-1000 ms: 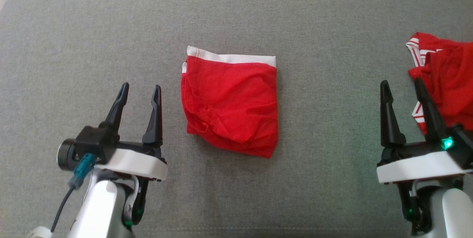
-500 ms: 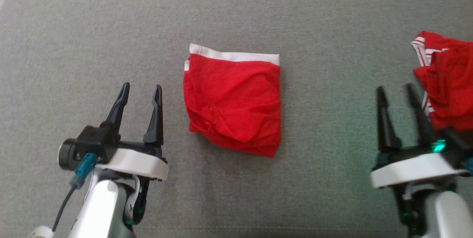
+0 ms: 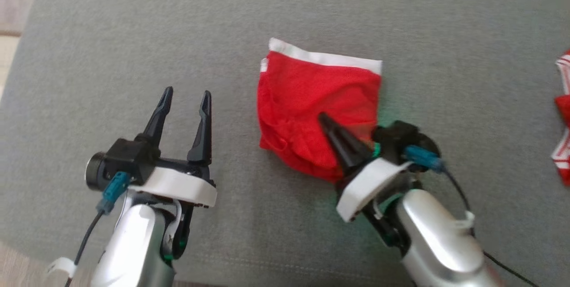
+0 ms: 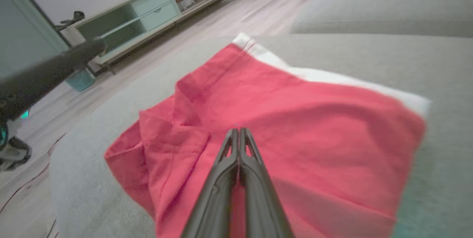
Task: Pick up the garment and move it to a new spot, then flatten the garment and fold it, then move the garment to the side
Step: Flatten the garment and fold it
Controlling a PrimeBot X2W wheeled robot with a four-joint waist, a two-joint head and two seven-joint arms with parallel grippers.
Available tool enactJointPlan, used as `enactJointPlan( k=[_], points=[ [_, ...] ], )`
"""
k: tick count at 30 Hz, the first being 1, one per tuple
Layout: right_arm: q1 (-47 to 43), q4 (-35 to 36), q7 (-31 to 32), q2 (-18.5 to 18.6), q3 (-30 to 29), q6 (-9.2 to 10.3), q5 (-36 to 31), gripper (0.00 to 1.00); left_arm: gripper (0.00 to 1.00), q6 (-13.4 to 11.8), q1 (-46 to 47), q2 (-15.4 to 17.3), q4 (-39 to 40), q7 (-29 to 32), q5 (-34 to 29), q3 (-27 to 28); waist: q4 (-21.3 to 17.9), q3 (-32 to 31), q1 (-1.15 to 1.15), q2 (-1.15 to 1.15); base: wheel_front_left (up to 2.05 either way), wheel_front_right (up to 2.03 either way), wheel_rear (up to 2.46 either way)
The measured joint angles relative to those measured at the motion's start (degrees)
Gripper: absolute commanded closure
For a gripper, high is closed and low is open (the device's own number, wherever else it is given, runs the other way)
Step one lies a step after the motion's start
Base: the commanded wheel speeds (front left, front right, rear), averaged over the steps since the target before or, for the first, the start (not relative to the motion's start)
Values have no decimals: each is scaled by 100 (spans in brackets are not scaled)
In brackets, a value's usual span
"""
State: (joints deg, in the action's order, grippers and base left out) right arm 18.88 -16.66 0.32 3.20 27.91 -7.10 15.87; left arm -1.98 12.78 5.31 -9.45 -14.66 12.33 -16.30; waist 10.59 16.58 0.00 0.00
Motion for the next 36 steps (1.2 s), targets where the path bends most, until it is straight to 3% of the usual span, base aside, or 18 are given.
enactJointPlan(
  k=[6,19,26,31,32,33,34,36],
  points=[
    [589,-914,-86,58,779,0,444,100,0,3,43,-38,-19,-1,0,-29,224,127,0,0,0,0,0],
    [1026,-1412,-200,101,2293,0,1051,100,0,54,44,-107,-7,-3,-7,4,176,176,0,0,0,0,0],
    [1265,-1389,-612,103,2516,0,1102,100,0,54,36,-129,-11,-4,-16,76,52,34,0,0,0,0,0],
    [1225,-1003,-956,102,2151,0,1036,100,0,47,3,-119,-10,-4,-67,114,-91,-76,0,0,0,0,0],
    [1195,-907,-1010,111,1916,0,1017,92,0,46,-8,-111,-10,-3,-67,136,-132,-105,0,0,0,0,0],
    [1147,-825,-1049,131,1622,0,1009,55,0,46,-26,-101,-9,-4,-67,160,-175,-135,0,0,0,0,0],
    [1062,-726,-1072,153,1259,0,938,0,0,45,-54,-80,-5,-4,-67,188,-224,-168,0,0,0,0,0],
    [816,-528,-1120,229,520,0,743,0,0,40,-117,-40,-5,-4,-68,216,-313,-234,0,0,0,0,0]
  ],
)
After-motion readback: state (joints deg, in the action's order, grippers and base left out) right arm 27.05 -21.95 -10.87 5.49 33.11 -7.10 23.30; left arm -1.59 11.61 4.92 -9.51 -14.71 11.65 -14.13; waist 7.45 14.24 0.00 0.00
